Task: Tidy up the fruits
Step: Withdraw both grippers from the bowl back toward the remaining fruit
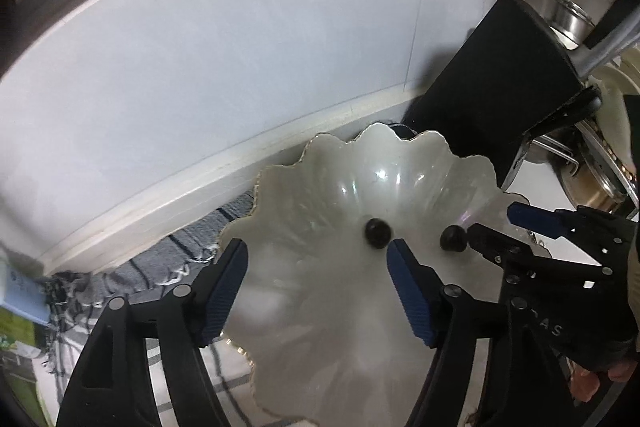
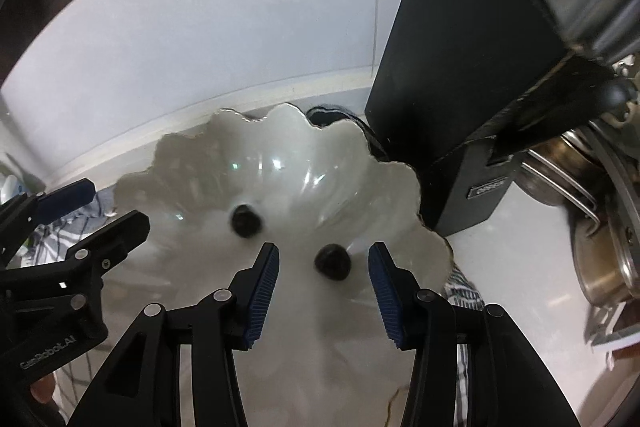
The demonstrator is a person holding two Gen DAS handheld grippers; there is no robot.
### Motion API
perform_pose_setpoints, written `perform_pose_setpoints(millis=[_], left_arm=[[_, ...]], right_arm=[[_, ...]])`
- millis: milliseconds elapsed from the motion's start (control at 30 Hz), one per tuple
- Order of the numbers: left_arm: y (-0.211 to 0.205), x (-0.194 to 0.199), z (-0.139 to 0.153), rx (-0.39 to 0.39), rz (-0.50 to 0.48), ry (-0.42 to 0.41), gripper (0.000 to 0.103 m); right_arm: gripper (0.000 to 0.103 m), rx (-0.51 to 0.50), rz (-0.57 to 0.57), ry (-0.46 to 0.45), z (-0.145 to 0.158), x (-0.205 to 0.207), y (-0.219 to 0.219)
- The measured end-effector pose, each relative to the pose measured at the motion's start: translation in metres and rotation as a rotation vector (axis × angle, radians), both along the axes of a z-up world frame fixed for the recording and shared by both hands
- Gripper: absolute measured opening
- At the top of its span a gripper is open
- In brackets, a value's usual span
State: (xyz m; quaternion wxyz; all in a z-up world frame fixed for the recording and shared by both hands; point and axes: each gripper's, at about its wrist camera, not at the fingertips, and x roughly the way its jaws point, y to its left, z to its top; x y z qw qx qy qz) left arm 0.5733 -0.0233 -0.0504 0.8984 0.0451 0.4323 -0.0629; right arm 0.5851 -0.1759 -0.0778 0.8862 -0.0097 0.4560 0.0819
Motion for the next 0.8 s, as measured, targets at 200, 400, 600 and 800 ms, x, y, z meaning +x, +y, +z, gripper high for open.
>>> perform_pose_setpoints(millis=[200, 400, 600, 800], left_arm=[[0.006, -0.028, 0.019, 0.023, 0.024, -0.07, 0.078], [0.016, -0.064, 0.041, 0.01, 0.051, -0.134, 0.085], [0.021, -0.097, 0.059, -0.001, 0.059, -0.187, 0.088], [0.019, -0.133, 0.071, 0.002, 0.032, -0.237, 0.088]], right_arm=[[0.048, -0.01, 0.013, -0.057, 0.021, -0.029, 0.005], [0.048, 0.001, 0.009, -0.107, 0.042, -0.068, 0.0], [0.048, 0.016, 0.011, -0.157, 0.06, -0.106, 0.0], [0.048, 0.037, -0.001, -0.218, 0.075, -0.137, 0.002]])
